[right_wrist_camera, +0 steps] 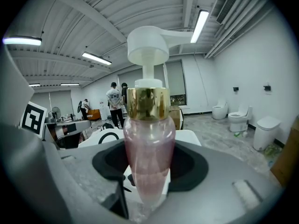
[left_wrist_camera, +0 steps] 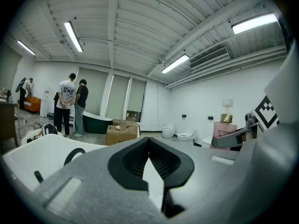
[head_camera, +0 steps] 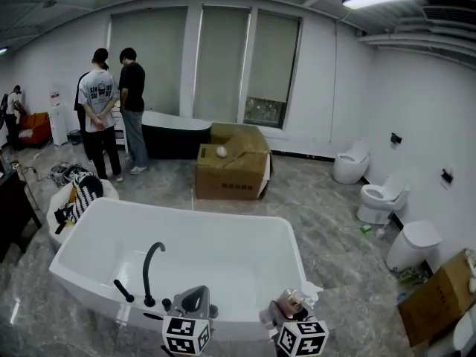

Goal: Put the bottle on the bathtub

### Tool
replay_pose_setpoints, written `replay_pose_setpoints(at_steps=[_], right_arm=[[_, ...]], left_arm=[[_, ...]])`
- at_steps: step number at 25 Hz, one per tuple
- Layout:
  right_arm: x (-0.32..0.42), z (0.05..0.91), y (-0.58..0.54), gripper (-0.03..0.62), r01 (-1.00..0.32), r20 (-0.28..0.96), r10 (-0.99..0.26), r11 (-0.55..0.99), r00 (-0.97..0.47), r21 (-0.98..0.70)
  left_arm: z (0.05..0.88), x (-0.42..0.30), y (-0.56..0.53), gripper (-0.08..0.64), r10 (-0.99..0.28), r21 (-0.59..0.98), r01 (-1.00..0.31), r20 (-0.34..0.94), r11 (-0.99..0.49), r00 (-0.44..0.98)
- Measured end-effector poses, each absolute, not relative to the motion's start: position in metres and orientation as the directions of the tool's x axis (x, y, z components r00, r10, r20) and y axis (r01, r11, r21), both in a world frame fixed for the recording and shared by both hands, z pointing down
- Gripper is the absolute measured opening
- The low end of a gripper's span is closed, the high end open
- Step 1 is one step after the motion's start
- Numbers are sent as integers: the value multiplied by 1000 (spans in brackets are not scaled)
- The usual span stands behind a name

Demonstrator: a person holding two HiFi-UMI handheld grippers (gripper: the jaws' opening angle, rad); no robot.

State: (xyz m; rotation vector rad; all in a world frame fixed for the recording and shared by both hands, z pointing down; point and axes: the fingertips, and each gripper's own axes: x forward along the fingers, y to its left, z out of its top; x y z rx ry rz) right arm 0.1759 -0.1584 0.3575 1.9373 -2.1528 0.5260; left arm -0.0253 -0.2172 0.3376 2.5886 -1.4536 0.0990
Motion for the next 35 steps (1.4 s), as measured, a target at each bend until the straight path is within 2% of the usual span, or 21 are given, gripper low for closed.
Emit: replay_pose_setpoints(at_steps=[12,25,35], right_arm=[[185,368,-187,224,-989,394,-911,78,-123,-127],[214,378,-210,224,-980,395,-898,153,-192,-129],[216,410,-214,224,-974,421,-879,194,-226,-117]], left_arm=[[359,-16,-255,-5,-828,134,-846,178,-515,532],[379,21,-258,-5,-832,122,-865,236,-487,502],[429,38,-258,-5,-803,161,-863,315,-480,505]])
